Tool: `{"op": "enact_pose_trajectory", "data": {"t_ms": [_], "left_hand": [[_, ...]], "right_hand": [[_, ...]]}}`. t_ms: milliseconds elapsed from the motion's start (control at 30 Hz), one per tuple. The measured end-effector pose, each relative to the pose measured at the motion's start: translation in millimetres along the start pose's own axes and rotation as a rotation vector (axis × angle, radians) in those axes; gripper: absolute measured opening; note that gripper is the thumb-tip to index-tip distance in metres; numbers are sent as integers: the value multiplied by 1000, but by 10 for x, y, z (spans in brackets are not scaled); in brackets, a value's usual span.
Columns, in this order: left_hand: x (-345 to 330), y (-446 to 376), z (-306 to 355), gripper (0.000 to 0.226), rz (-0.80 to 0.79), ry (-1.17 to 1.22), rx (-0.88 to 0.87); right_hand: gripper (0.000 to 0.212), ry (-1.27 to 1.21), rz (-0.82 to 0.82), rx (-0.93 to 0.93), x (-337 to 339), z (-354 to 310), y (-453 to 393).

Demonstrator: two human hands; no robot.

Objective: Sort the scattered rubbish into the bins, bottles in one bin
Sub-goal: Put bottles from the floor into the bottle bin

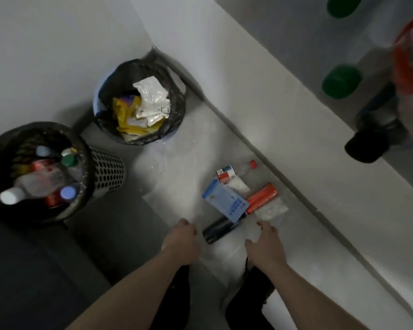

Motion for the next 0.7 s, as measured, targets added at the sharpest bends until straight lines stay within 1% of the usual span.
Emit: {"op": "enact_pose_trajectory", "data": {"t_ms": [67, 167, 333, 400, 433, 467, 533, 567, 633, 700], "left_hand": [[-184, -50, 113, 43, -32, 21, -33], [-495, -328, 298, 46, -88, 18, -100], [-973, -798, 452, 45, -114, -21, -134], [-1158, -915, 414, 45, -140, -53, -126], [-1222, -954, 400, 43, -143, -51, -126], [-1254, -970, 390, 41, -143, -45, -128], [-1281, -972, 384, 41, -141, -41, -148], [-1280, -941, 368, 42, -148, -41, -156], [-1251, -846, 279, 45, -159, -33, -147], [-1169, -736, 155, 43, -129, -16, -110]], "right_hand": [[61, 27, 12, 62, 74, -116, -200], [55, 74, 27, 140, 13, -307, -646], [69, 255, 61, 223, -346, -398, -1328], [70, 279, 91, 218, -419, -340, -1470], [67, 283, 110, 214, -437, -310, -1512], [59, 296, 126, 222, -455, -290, -1539], [36, 341, 160, 253, -467, -251, -1545], [28, 330, 165, 261, -458, -219, -1515], [24, 188, 175, 250, -396, -133, -1395], [16, -9, 240, 123, -217, 44, -1207]]}}
Point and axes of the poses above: each hand's wrist, its own y-axis away from the middle knuckle, its own x-axis out of the back of the hand, z = x × y, the point moved 9 cm from there along -y, towards the middle knuckle, and after that the axes turned 5 degrees about x, right-handed, at the moved point
